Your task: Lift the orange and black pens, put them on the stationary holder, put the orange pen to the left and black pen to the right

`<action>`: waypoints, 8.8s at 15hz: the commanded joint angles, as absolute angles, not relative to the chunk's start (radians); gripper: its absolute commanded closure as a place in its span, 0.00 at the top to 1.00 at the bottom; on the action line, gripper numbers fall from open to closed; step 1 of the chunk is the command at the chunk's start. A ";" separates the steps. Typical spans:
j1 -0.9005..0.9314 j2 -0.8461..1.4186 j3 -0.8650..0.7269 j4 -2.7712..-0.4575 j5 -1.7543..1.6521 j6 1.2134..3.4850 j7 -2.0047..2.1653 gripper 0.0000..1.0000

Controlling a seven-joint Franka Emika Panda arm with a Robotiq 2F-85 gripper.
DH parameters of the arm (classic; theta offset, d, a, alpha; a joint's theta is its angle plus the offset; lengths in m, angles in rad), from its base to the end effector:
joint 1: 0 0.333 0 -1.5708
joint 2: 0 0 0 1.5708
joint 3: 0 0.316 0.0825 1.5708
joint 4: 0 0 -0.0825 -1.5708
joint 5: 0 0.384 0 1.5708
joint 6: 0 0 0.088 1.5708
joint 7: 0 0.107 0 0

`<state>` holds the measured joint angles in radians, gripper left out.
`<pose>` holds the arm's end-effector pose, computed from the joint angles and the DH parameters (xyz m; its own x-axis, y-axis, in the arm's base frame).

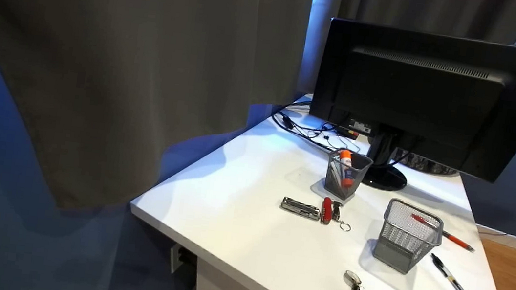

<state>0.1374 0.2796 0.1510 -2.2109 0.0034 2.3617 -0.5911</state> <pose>0.5162 0.1539 0.2428 0.6366 0.7670 -0.0799 0.7597 -0.6416 -0.1061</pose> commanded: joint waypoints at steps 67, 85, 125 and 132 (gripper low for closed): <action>0.154 0.746 0.282 -2.003 -0.162 2.730 -0.471 0.05; 0.131 0.515 0.475 -2.010 -0.069 2.465 -0.627 0.06; 0.251 0.570 0.475 -1.943 0.013 2.406 -0.549 0.06; 0.259 0.598 0.468 -1.917 0.003 2.400 -0.540 0.06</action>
